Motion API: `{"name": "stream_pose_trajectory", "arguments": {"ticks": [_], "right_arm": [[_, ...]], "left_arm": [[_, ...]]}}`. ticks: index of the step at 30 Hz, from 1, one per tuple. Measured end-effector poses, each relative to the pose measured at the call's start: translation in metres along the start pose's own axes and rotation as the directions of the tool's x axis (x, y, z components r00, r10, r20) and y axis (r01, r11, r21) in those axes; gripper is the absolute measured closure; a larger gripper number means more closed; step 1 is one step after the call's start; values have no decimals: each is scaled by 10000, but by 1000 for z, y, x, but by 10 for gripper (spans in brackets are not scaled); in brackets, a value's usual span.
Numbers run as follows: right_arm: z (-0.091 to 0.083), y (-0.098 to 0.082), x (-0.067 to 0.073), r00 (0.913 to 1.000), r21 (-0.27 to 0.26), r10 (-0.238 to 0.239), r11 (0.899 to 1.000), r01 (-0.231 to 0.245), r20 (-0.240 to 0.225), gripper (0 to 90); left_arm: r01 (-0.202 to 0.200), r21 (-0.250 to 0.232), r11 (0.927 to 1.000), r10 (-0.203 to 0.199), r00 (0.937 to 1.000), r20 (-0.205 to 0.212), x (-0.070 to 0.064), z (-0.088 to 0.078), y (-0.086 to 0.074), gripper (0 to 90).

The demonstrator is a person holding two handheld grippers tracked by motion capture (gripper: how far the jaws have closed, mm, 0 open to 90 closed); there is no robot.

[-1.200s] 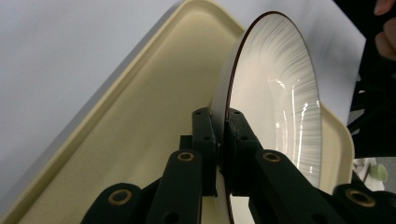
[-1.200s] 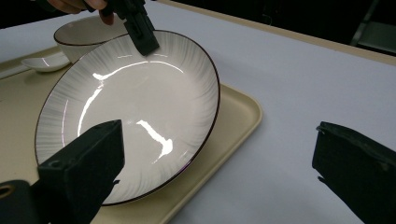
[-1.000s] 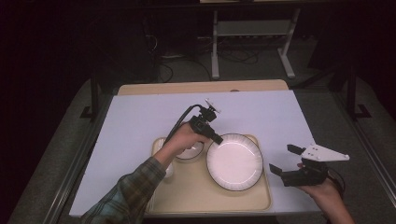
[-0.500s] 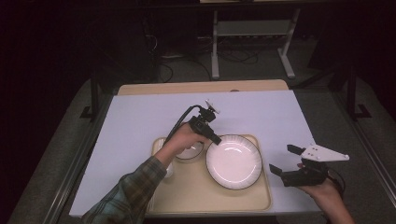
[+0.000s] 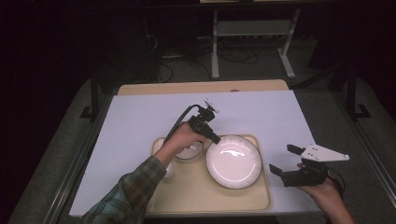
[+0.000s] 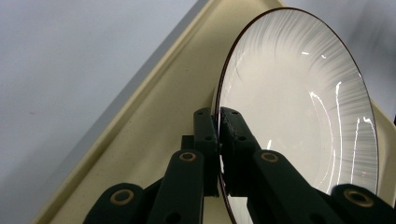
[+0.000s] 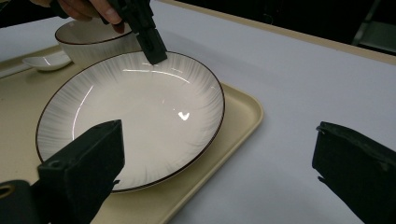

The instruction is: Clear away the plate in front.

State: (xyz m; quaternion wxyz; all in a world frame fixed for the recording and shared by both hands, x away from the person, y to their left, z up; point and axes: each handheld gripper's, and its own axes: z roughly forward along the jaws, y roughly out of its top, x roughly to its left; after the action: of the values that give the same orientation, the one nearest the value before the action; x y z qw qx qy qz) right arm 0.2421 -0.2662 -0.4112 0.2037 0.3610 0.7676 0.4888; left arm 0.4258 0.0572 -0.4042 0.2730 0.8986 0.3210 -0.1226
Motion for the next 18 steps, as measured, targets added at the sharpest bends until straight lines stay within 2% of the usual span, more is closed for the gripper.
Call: {"name": "stream_pose_trajectory", "arguments": {"ticks": [3,5,7,9,10,15,18], "right_arm": [[0,0,0,10000,5,2,10000,-2,-15,18],[0,0,0,10000,3,-15,10000,15,-14,19],[0,0,0,10000,9,-7,10000,7,-15,19],[0,0,0,10000,6,-8,10000,8,-12,18],[0,0,0,10000,-1,-6,10000,6,-13,19],[0,0,0,10000,6,-7,10000,7,-16,18],[0,0,0,10000,15,-8,10000,8,-14,19]], "left_arm": [[11,-119,9999,-15,9994,-338,1,-3,0,839],[108,-462,9989,-105,9999,79,3,-7,0,836],[-145,-730,9972,126,9996,-271,1,-13,0,812],[-310,-1039,9941,284,9993,-261,0,-19,-1,783],[-444,-1173,9921,402,9985,-384,-1,-22,-2,764],[-1169,-1974,9733,1029,9915,-797,-6,-42,-13,652],[-1501,-2446,9579,1282,9864,-1033,-8,-52,-24,551]]}}
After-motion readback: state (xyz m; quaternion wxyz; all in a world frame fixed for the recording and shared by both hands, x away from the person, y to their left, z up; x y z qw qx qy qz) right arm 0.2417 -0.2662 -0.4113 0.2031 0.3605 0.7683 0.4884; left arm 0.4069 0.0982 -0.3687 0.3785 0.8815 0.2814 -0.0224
